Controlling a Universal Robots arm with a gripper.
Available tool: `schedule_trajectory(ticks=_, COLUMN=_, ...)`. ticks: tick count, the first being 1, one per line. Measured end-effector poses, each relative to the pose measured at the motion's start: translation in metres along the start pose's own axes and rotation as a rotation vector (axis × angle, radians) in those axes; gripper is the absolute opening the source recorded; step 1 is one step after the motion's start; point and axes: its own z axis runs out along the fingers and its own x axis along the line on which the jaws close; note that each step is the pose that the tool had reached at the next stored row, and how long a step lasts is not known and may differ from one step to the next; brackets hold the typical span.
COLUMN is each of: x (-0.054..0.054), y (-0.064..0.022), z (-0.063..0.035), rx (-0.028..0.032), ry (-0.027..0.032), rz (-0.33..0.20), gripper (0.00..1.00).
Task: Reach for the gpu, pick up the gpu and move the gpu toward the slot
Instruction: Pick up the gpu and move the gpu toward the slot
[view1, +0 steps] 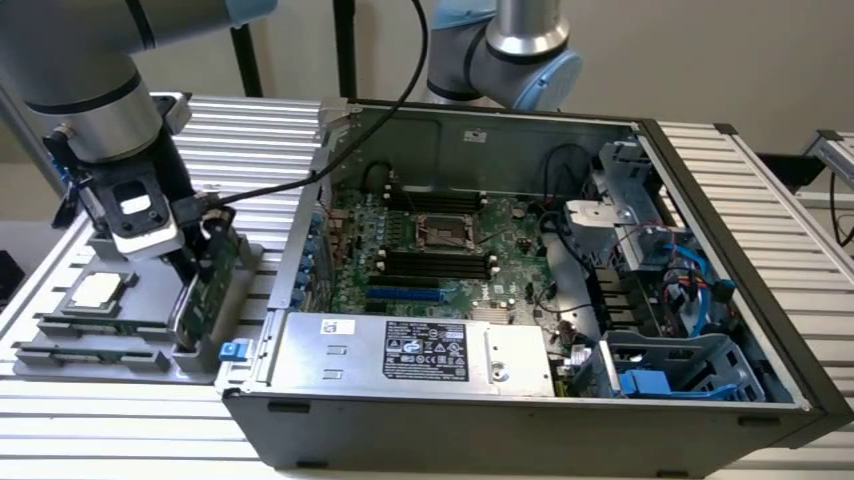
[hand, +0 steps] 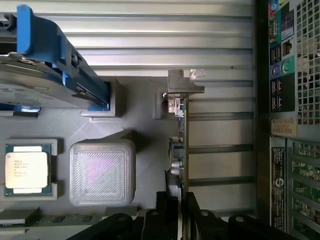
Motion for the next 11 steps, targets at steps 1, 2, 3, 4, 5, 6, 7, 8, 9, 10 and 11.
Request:
schedule_trajectory(ticks=1, x=0.000, y=0.0000, z=-0.0011, rx=-0.0014, ry=0.0015, rz=0.000, gripper=0.26)
schedule_trajectory(ticks=2, x=-0.001, y=0.0000, z=-0.0023, rx=-0.0030, ry=0.0030, rz=0.000, gripper=0.26)
schedule_trajectory(ticks=3, x=-0.001, y=0.0000, z=-0.0036, rx=-0.0044, ry=0.0044, rz=0.000, gripper=0.26)
schedule_trajectory(ticks=4, x=-0.001, y=0.0001, z=-0.0052, rx=-0.0056, ry=0.0058, rz=0.000, gripper=0.26)
schedule_trajectory(ticks=5, x=-0.002, y=0.0001, z=-0.0072, rx=-0.0069, ry=0.0075, rz=0.001, gripper=0.26)
schedule_trajectory(ticks=6, x=-0.002, y=0.0001, z=-0.0094, rx=-0.0083, ry=0.0092, rz=0.001, gripper=0.26)
schedule_trajectory(ticks=7, x=-0.002, y=0.0001, z=-0.0115, rx=-0.0094, ry=0.0109, rz=0.001, gripper=0.26)
schedule_trajectory(ticks=8, x=-0.003, y=0.0001, z=-0.0138, rx=-0.0102, ry=0.0130, rz=0.001, gripper=0.26)
schedule_trajectory(ticks=9, x=-0.003, y=0.0001, z=-0.0161, rx=-0.0111, ry=0.0150, rz=0.001, gripper=0.26)
schedule_trajectory(ticks=10, x=-0.004, y=0.0001, z=-0.0184, rx=-0.0119, ry=0.0170, rz=0.001, gripper=0.26)
schedule_trajectory(ticks=11, x=-0.004, y=0.0001, z=-0.0209, rx=-0.0126, ry=0.0190, rz=0.001, gripper=0.26)
